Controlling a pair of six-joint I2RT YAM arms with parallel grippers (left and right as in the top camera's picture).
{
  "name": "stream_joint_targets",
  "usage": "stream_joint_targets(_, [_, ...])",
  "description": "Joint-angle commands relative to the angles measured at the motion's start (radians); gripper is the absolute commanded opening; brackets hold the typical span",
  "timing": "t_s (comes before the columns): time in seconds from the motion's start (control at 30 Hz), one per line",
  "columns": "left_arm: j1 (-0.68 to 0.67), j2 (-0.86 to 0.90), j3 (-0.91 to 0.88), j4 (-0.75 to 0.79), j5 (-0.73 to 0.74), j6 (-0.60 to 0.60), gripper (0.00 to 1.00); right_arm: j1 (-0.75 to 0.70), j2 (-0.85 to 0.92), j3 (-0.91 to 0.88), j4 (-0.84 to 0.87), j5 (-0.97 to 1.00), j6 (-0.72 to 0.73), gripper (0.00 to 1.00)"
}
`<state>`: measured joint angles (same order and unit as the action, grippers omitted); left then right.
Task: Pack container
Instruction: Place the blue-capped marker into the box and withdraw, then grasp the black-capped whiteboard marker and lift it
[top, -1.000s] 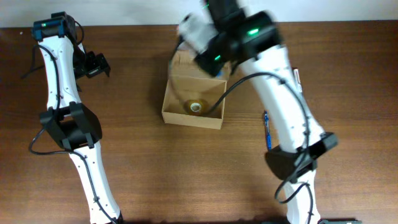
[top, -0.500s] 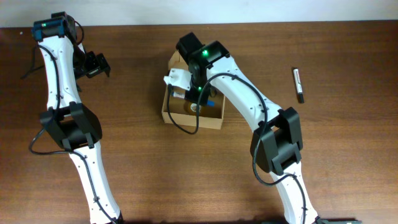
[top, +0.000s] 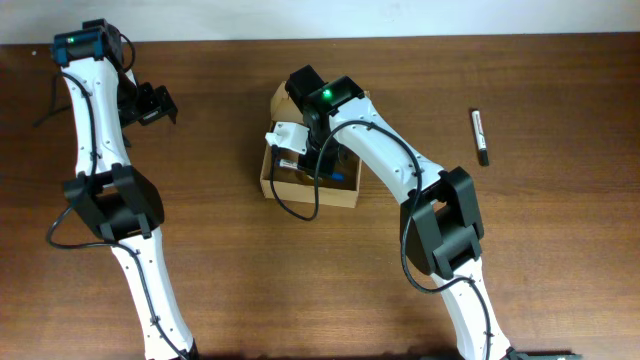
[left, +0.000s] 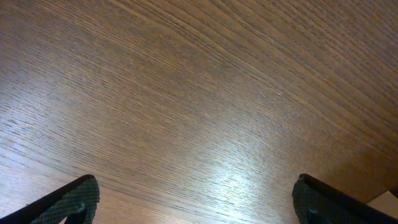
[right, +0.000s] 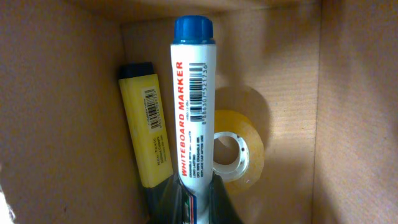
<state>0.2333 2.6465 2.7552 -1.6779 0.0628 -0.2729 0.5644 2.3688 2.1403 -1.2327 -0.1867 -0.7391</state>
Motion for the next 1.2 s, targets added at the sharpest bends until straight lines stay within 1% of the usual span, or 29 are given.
stream_joint_targets(0.0, [0.003,0.009,-0.005,0.002,-0.011,0.001,1.0,-0.003,0.011,-0.009,-0.001,-0.027,0.015,0.04])
stream_joint_targets(0.03, [0.003,0.009,-0.005,0.002,-0.011,0.001,1.0,-0.003,0.011,-0.008,-0.002,-0.027,0.017,0.1])
stream_joint_targets(0.1, [0.003,0.009,-0.005,0.002,-0.011,0.001,1.0,-0.003,0.007,-0.004,-0.002,-0.013,0.044,0.26])
stream_joint_targets(0.13, [0.003,0.009,-0.005,0.002,-0.011,0.002,1.0,-0.003,0.004,0.002,-0.002,0.001,0.071,0.39])
stream_joint_targets(0.23, [0.003,0.009,-0.005,0.002,-0.011,0.001,1.0,-0.004,-0.028,0.04,-0.011,0.072,0.157,0.47])
stream_joint_targets(0.33, [0.003,0.009,-0.005,0.002,-0.011,0.001,1.0,-0.004,-0.082,0.092,-0.013,0.156,0.226,0.52])
stream_joint_targets(0.47, [0.003,0.009,-0.005,0.002,-0.011,0.001,1.0,-0.018,-0.178,0.177,-0.016,0.286,0.344,0.52])
stream_joint_targets(0.57, [0.003,0.009,-0.005,0.002,-0.011,0.001,1.0,-0.063,-0.252,0.218,-0.015,0.32,0.429,0.52])
stream_joint_targets(0.7, [0.003,0.009,-0.005,0.002,-0.011,0.001,1.0,-0.196,-0.33,0.223,-0.006,0.319,0.53,0.52])
stream_joint_targets(0.8, [0.003,0.009,-0.005,0.002,-0.011,0.001,1.0,-0.346,-0.335,0.22,-0.01,0.285,0.591,0.53])
stream_joint_targets(0.97, [0.003,0.009,-0.005,0.002,-0.011,0.001,1.0,-0.586,-0.293,0.132,0.017,0.091,0.603,0.53])
stream_joint_targets(1.03, [0.003,0.009,-0.005,0.002,-0.011,0.001,1.0,-0.652,-0.272,0.058,0.058,0.077,0.624,0.53])
stream_joint_targets(1.17, [0.003,0.009,-0.005,0.002,-0.011,0.002,1.0,-0.716,-0.235,-0.079,0.114,0.051,0.633,0.5])
